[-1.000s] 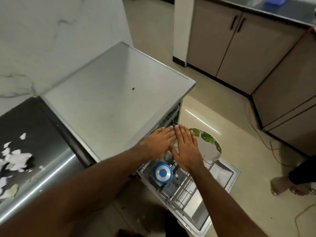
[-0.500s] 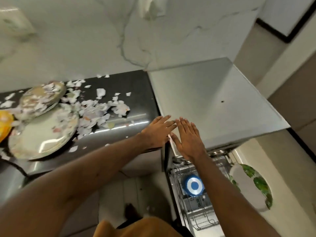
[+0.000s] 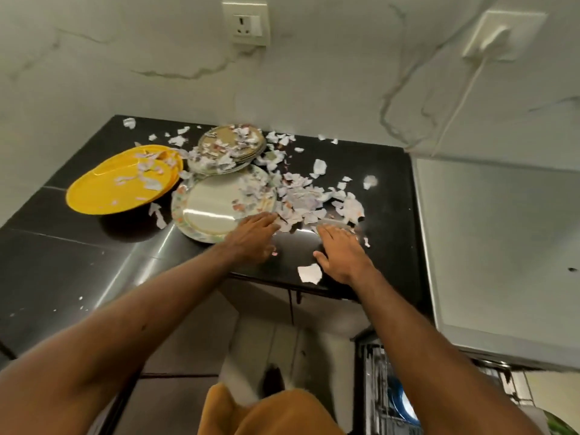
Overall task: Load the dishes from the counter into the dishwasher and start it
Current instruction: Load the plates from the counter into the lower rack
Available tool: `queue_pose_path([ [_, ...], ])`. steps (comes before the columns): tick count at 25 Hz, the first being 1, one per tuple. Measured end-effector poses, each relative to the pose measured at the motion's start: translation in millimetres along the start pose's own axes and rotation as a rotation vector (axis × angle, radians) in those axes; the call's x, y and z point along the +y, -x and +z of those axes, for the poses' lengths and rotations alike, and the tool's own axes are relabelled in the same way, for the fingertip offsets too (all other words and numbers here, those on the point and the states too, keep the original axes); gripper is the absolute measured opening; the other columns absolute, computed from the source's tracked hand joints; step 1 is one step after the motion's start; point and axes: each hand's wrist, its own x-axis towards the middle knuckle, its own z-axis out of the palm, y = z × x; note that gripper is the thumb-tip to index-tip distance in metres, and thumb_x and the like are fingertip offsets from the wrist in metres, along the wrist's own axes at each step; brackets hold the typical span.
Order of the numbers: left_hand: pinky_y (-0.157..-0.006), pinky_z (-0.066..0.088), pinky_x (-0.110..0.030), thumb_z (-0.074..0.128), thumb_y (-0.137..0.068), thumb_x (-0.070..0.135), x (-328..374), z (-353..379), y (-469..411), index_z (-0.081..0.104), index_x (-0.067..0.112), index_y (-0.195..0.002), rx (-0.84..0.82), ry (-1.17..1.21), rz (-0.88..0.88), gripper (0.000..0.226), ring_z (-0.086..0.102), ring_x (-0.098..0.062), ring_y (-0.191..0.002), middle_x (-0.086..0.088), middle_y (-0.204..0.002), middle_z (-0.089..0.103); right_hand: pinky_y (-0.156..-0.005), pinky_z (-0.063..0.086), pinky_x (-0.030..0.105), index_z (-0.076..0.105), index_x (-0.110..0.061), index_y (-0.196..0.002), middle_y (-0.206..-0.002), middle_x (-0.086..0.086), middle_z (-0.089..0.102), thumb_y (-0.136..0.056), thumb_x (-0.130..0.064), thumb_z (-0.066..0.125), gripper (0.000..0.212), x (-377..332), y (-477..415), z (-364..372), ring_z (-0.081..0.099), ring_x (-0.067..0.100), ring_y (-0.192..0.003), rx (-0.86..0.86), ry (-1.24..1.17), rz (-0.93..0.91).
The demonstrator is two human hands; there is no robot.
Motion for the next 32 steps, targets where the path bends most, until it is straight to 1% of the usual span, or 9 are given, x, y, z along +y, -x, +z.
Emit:
queue_pose_path([
  [7,-0.119,0.035,-0.043,0.068,-0.095,0.035,-121,32,35,0.053,0.019,-0.147,-0.015,0.243,-0.338,0.057,0.039,-0.029,-0.145,-0.008,-0.16,0.039,-0.121,0.036,0.044,0.032,-0.017,-0.161,-0.16,0.008,0.044,-0.105,-0.04,0.053,0.064,-69,-53,11,0.041,0.027,-0.146,-0.055,-0.044,-0.004],
  [14,-0.102,0.046,-0.047,0.075,-0.092,0.03,-171,49,34,0.045,-0.002,-0.14,0.148,0.591,-0.909,0.065,0.051,-0.043,-0.125,-0.026,-0.143,0.041,-0.115,0.042,0.046,0.045,-0.023,-0.153,-0.153,0.003,0.051,-0.103,-0.049,0.055,0.057,-103,-90,17,0.047,0.025,-0.142,-0.1,-0.252,0.082],
  [18,-0.095,0.049,-0.047,0.076,-0.087,0.021,-183,55,28,0.051,-0.003,-0.129,0.164,0.707,-1.027,0.055,0.055,-0.044,-0.12,-0.029,-0.139,0.049,-0.115,0.039,0.041,0.046,-0.018,-0.152,-0.152,0.006,0.051,-0.106,-0.044,0.054,0.053,-109,-118,13,0.046,0.024,-0.14,-0.073,-0.323,0.071],
  [20,-0.093,0.052,-0.046,0.079,-0.085,0.017,-184,55,27,0.049,-0.004,-0.13,0.172,0.735,-1.093,0.058,0.057,-0.043,-0.121,-0.027,-0.134,0.055,-0.111,0.041,0.038,0.05,-0.017,-0.148,-0.148,0.006,0.053,-0.106,-0.045,0.053,0.05,-107,-136,13,0.049,0.024,-0.136,-0.023,-0.343,0.07],
  [22,-0.092,0.053,-0.042,0.084,-0.083,0.018,-183,49,27,0.051,-0.005,-0.128,0.139,0.748,-1.136,0.061,0.059,-0.04,-0.122,-0.024,-0.129,0.061,-0.105,0.043,0.035,0.053,-0.015,-0.143,-0.143,0.006,0.054,-0.106,-0.044,0.053,0.046,-103,-155,12,0.051,0.022,-0.131,0.016,-0.352,0.072],
  [25,-0.089,0.055,-0.038,0.088,-0.078,0.022,-191,51,23,0.061,-0.003,-0.114,0.063,0.829,-1.165,0.05,0.065,-0.034,-0.113,-0.017,-0.115,0.068,-0.108,0.043,0.035,0.053,-0.013,-0.145,-0.144,0.008,0.05,-0.105,-0.04,0.057,0.048,-95,-179,13,0.049,0.022,-0.133,0.051,-0.353,0.101],
  [28,-0.083,0.061,-0.036,0.094,-0.066,0.018,-202,65,22,0.066,0.003,-0.111,0.064,1.03,-1.244,0.055,0.071,-0.028,-0.098,-0.013,-0.106,0.073,-0.097,0.043,0.028,0.056,-0.012,-0.141,-0.14,0.007,0.049,-0.103,-0.034,0.063,0.044,-91,-198,14,0.052,0.022,-0.127,0.064,-0.37,0.143],
  [30,-0.083,0.064,-0.042,0.092,-0.066,0.003,-201,69,23,0.066,-0.001,-0.108,0.096,1.25,-1.298,0.05,0.074,-0.027,-0.092,-0.016,-0.101,0.074,-0.095,0.046,0.03,0.058,-0.011,-0.138,-0.137,0.007,0.05,-0.101,-0.029,0.066,0.041,-87,-206,18,0.053,0.022,-0.124,0.076,-0.362,0.171],
  [32,-0.079,0.065,-0.042,0.087,-0.069,-0.007,-196,66,23,0.062,-0.004,-0.11,0.124,1.339,-1.301,0.048,0.074,-0.026,-0.09,-0.017,-0.102,0.073,-0.092,0.048,0.033,0.058,-0.011,-0.135,-0.135,0.008,0.052,-0.1,-0.021,0.067,0.038,-85,-212,18,0.055,0.025,-0.121,0.094,-0.384,0.223],
])
